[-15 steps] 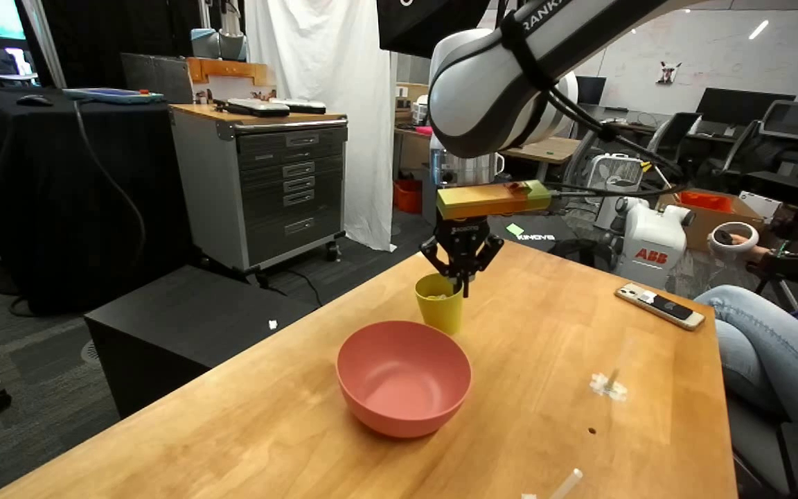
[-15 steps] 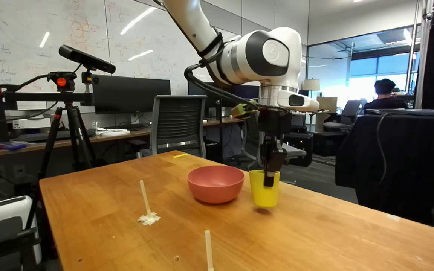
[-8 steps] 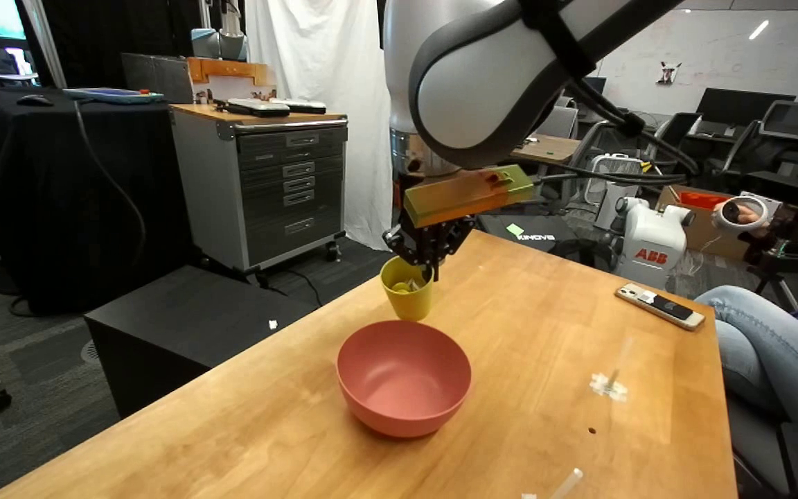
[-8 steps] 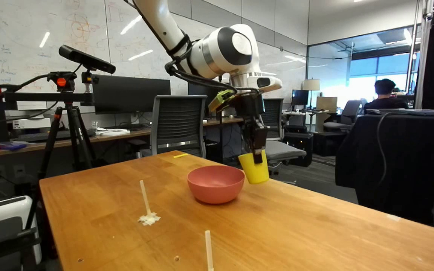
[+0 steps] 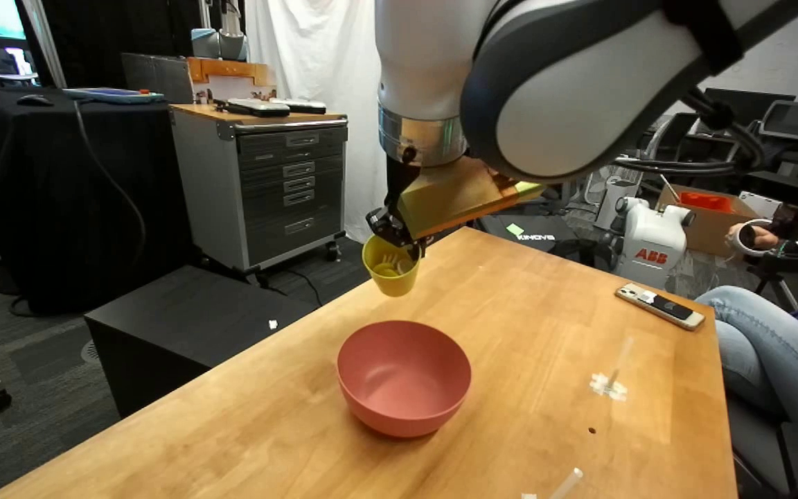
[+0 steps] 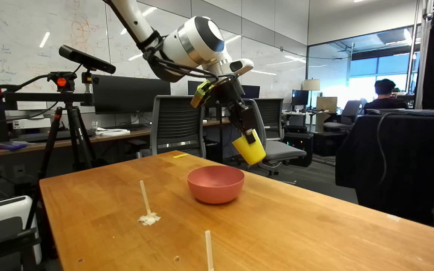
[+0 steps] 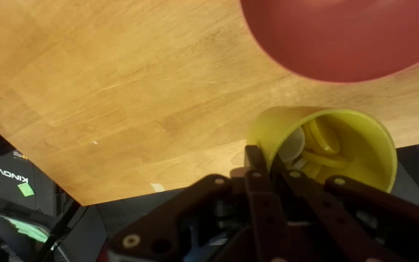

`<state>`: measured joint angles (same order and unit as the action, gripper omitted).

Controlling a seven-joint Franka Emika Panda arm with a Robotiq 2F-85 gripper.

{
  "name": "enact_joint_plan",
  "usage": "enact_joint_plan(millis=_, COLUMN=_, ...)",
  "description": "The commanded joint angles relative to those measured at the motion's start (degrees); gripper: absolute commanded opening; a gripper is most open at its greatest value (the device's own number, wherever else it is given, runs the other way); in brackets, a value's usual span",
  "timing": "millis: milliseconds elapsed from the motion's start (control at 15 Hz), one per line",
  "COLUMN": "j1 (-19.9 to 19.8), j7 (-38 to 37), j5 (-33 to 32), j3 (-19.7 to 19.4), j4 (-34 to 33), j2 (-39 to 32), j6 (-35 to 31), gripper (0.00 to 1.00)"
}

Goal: Pour the contents in the cup into the bowl

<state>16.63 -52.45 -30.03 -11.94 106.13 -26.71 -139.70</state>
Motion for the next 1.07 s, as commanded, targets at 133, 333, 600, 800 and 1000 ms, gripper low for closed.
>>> enact_joint_plan(millis=133, j1=0.81, j7=-10.81, j5=-11.74, j3=-1.05, j4=6.78, j2=1.53, j6=-4.15, gripper=0.04)
enact_joint_plan(millis=333, j1=0.67, j7=-16.76, j5=-17.82, j3=-0.53, j4=8.84, j2=1.73, j6=-5.23, gripper=0.04)
enact_joint_plan(millis=600, j1=0.64, j7=-24.84, j5=-26.49, j3=0.82, j4=11.32, j2=2.38, j6=-6.29, gripper=0.05)
enact_joint_plan(millis=800, j1=0.43, j7=-32.59, j5=-34.13, j3=2.20, j4=12.33, j2=2.73, j6=-6.82, gripper=0.05)
enact_joint_plan(millis=1000, j1=-0.11, j7=-39.96, j5=-41.20, j3=4.42, j4=12.99, j2=3.17, j6=-5.95, gripper=0.05)
